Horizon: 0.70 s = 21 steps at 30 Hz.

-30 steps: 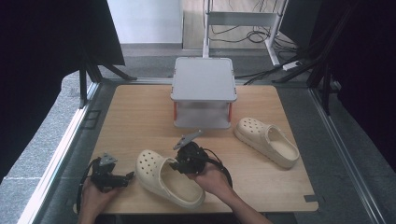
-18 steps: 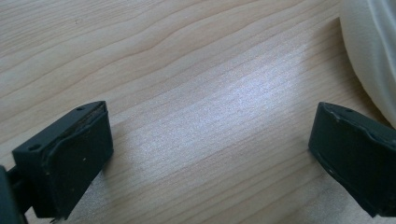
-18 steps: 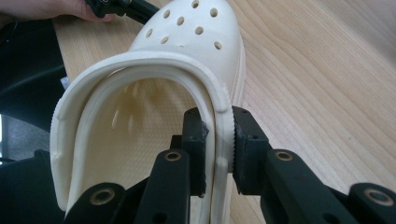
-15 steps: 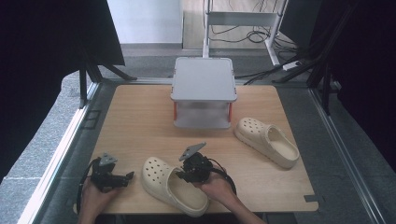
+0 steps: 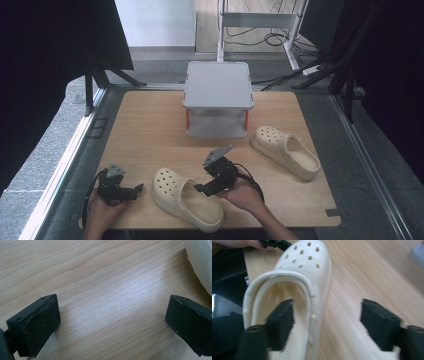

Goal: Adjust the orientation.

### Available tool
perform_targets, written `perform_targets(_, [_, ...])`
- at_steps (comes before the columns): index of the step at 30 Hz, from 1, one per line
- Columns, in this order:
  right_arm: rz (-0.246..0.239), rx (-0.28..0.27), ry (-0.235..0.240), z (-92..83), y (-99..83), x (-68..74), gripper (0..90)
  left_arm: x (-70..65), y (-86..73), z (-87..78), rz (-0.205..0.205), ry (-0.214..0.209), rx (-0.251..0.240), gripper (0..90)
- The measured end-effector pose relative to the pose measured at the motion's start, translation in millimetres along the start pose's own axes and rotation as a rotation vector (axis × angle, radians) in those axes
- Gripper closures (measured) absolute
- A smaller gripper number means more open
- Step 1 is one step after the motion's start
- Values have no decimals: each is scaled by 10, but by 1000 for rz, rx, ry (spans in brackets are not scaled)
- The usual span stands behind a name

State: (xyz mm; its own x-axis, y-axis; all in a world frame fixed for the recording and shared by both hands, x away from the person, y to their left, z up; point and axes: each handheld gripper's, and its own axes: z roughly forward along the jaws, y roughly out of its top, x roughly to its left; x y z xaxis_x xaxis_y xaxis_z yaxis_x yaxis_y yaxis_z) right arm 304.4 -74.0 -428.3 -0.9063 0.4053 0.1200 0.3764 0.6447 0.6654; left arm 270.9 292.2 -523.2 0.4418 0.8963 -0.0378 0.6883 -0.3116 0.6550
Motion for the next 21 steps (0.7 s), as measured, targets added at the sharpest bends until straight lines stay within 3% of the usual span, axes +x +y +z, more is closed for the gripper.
perform_targets(2, [1, 3, -22, -35, -10, -32, 140, 0, 0, 1, 0, 1, 0, 0])
perform_targets(4, [-4, 20, -38, -69, -25, -58, 128, -1, 0, 1, -1, 1, 0, 0])
perform_targets(11, [4, 9, -92, -191, -110, -174, 3, -1, 1, 1, -1, 1, 0, 0])
perform_targets(21, [58, 14, -137, -414, -308, -447, 0, -2, 1, 3, -2, 4, -2, 0])
